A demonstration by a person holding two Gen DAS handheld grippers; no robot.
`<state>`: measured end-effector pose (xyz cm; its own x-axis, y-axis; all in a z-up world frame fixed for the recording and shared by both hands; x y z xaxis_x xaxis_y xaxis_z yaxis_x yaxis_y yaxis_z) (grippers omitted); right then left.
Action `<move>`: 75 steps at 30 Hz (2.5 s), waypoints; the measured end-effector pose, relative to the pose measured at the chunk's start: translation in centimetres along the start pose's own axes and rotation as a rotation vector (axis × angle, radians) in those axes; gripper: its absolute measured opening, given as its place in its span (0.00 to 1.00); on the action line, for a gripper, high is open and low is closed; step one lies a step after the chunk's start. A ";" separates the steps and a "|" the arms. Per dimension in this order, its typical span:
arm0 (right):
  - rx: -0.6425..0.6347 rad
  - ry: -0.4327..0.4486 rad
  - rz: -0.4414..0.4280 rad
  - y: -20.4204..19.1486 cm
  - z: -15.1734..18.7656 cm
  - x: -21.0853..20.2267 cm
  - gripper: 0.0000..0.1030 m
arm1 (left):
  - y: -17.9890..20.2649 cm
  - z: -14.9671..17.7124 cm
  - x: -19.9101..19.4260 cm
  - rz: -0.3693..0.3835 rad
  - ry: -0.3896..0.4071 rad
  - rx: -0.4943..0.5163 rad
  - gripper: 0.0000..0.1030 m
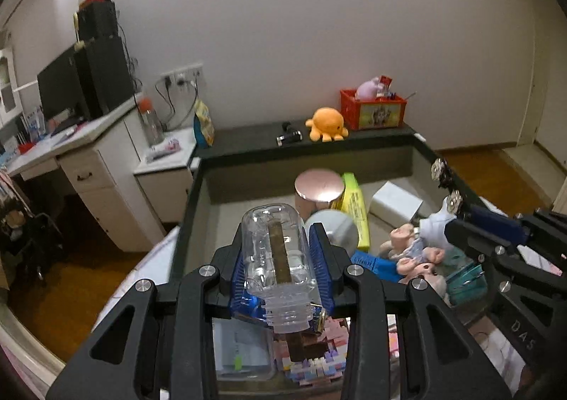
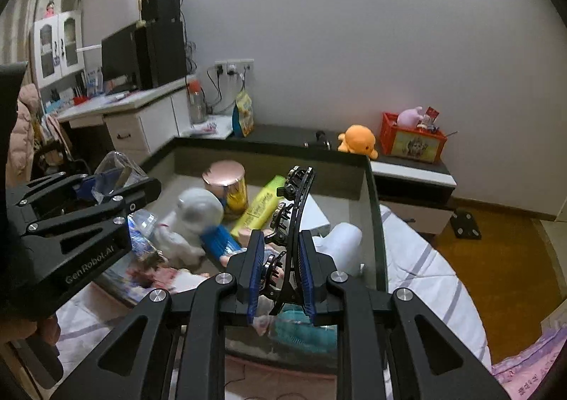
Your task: Organize rigid objects
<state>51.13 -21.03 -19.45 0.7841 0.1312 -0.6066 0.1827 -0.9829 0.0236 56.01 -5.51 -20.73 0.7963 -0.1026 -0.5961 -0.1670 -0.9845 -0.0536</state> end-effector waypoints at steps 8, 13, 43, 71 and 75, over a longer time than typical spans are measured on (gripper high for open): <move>0.035 0.043 0.021 0.7 -0.6 -0.4 0.84 | -0.1 -0.6 -1.7 -0.008 0.039 -0.016 0.68; 0.073 0.119 -0.003 0.7 -1.6 -4.9 0.84 | -0.6 -1.3 -6.5 -0.016 0.105 -0.034 0.89; 0.008 0.506 0.056 -7.5 2.5 -37.7 1.00 | 0.5 5.7 -42.2 -0.109 0.544 -0.048 1.00; -0.003 0.620 0.053 -10.8 6.8 -50.7 1.00 | 1.5 10.1 -57.4 -0.191 0.711 -0.031 1.00; -0.004 0.631 0.056 -10.8 7.0 -51.2 1.00 | 1.5 10.2 -57.7 -0.192 0.724 -0.030 1.00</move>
<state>4.80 -18.01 5.78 0.9912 0.1313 -0.0186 0.1320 -0.9902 0.0453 3.88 0.34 5.42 0.9951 0.0139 0.0983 0.0214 -0.9969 -0.0751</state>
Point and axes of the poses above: each gripper's, at about its wrist camera, not at the fingertips, and x roughly the way its jaws point, y to its right, z to its underside, the point moved 4 cm from there along x, roughly the way its jaws point, and after that the axes turned 3 degrees about z, right-handed, at the moved point
